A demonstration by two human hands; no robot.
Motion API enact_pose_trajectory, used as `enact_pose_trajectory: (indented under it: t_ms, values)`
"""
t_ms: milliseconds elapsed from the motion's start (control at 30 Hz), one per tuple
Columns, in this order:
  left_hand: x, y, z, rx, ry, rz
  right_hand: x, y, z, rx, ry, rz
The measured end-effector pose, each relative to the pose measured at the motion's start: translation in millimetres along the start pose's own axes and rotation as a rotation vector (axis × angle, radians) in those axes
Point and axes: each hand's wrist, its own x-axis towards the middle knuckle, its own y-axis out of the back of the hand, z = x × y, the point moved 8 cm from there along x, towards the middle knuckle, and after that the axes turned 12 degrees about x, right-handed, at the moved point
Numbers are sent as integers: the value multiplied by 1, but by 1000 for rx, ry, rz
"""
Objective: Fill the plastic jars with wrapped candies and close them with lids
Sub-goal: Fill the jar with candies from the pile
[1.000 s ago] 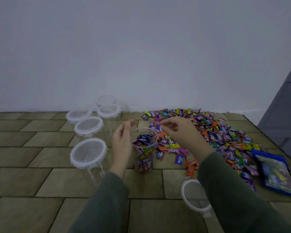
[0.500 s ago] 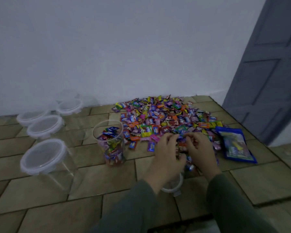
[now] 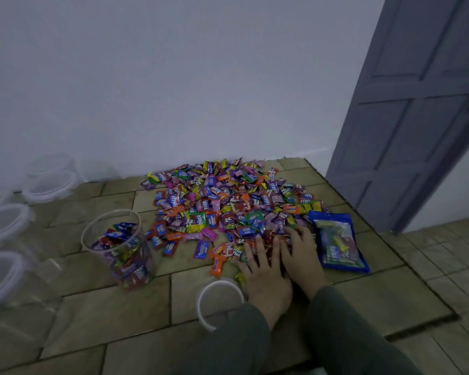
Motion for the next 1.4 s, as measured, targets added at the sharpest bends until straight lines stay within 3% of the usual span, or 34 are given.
enact_pose_trajectory:
  t_ms: [167,233,367,867,1067,1233,1400]
  values:
    - [18,3,-24,-22,130,16,12,-18,-14,-135,116,-98]
    - [22,8,-34,-7,185,76,14,-16,-18,-242,174,-52]
    - [22,20,-28,70,212,272,22,-12,-9,-250,63,-10]
    - [49,32,-52,84,317,340,55,-38,-39,-468,397,-247]
    - [54,43,-66,-19,332,330,52,-31,-53,-182,377,-243]
    - [56,50,-76,-86,344,309,45,-19,-66,88,350,-130]
    - [47,70,-91,-165,365,383,47,-19,-79,272,242,-75]
